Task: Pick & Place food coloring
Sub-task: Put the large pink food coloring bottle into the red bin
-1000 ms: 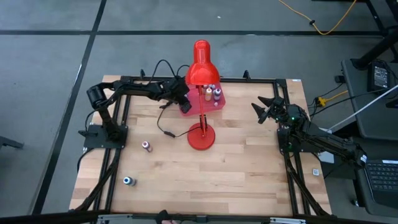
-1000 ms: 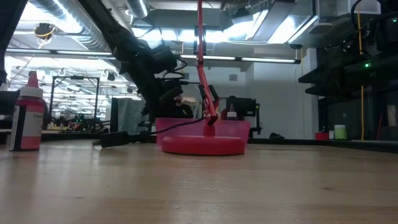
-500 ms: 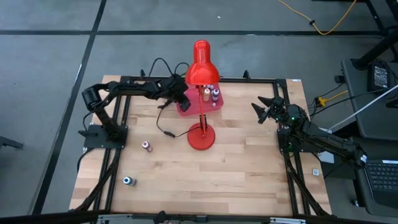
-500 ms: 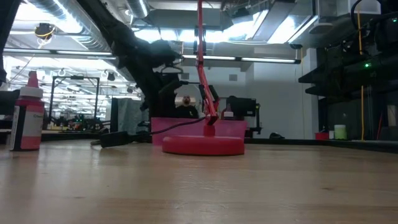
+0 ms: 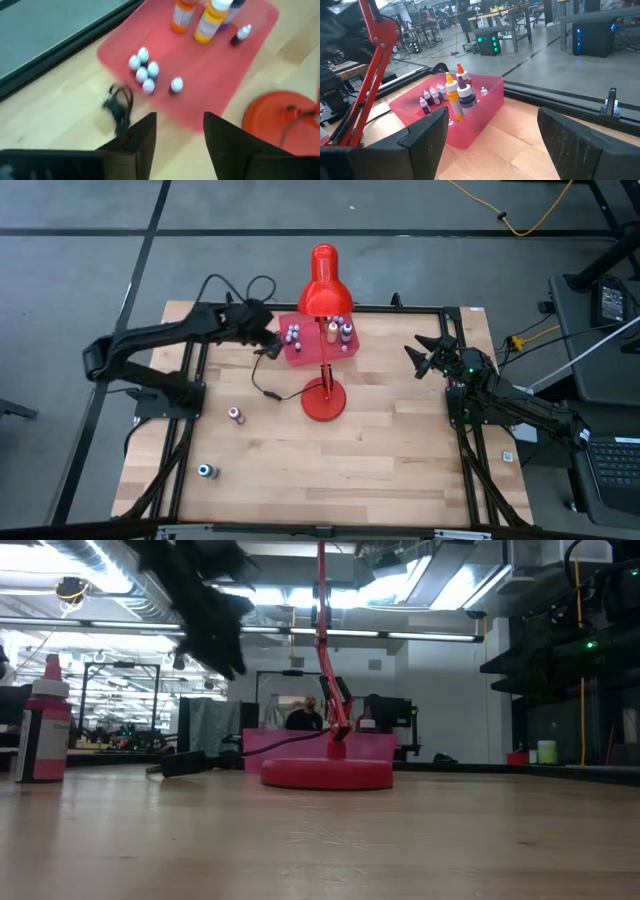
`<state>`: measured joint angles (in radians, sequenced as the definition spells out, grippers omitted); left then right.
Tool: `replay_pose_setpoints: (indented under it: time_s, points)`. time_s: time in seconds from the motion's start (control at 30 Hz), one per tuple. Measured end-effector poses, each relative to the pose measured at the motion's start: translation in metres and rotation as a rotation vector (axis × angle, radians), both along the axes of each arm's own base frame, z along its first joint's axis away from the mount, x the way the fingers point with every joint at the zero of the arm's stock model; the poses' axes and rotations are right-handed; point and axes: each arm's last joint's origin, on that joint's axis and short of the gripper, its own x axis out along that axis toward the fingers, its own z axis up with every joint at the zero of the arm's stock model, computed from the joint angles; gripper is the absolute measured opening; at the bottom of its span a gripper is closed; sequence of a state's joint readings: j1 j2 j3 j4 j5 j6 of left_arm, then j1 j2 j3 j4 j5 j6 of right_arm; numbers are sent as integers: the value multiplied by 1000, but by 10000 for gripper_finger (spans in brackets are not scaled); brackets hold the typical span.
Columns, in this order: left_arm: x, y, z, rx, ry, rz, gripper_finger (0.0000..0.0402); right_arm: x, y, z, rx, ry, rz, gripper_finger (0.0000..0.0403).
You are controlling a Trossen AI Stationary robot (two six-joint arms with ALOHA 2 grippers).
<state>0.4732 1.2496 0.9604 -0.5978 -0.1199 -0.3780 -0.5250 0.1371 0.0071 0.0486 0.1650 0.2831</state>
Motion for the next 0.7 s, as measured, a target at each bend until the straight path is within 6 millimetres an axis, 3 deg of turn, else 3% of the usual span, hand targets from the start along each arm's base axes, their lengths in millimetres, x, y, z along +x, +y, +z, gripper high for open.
replay_pose_setpoints:
  time_s: [0.13, 0.33, 0.7]
  points:
    - [-16, -27, 12, -54, 17, 8, 189, 0, 0, 0, 0, 0, 0, 306]
    - [-34, -68, 7, -284, 143, 90, 239, 0, 0, 0, -1, 0, 0, 306]
    - [-38, -120, -1, -458, 224, 244, 236, 0, 0, 0, -1, 1, 0, 306]
